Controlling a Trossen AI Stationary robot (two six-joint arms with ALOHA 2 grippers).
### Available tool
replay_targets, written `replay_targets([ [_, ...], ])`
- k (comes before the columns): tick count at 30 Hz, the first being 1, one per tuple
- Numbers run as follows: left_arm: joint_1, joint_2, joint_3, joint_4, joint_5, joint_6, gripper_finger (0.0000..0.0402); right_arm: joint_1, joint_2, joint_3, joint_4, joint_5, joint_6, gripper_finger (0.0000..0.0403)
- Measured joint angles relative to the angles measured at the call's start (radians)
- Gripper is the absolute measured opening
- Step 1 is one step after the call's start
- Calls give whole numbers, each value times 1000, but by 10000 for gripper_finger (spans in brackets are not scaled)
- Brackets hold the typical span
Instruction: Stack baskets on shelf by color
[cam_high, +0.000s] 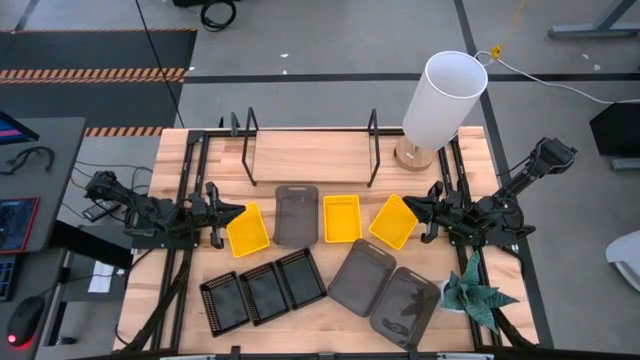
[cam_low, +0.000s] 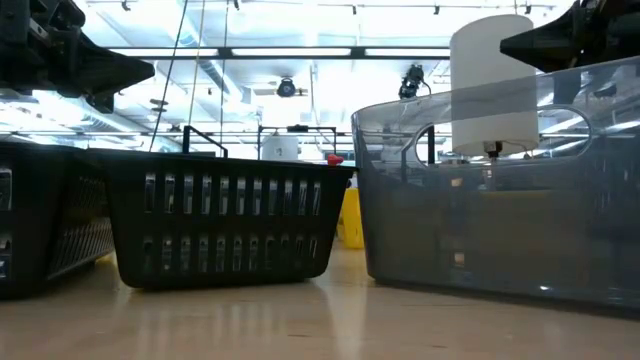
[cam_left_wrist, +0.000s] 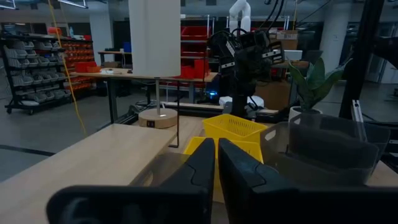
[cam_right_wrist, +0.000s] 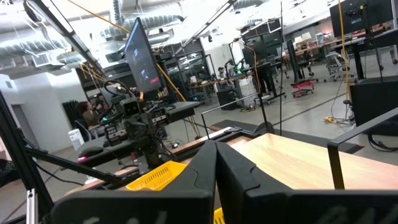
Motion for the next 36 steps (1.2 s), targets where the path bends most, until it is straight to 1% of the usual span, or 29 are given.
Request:
replay_targets([
  [10,0,0,0,0,0,0,36,0,0,0,0,0,0,14],
  [19,0,0,0,0,0,0,26,0,0,0,0,0,0,14],
  [29,0,0,0,0,0,0,36,0,0,0,0,0,0,14],
  [36,0,0,0,0,0,0,29,0,0,0,0,0,0,14],
])
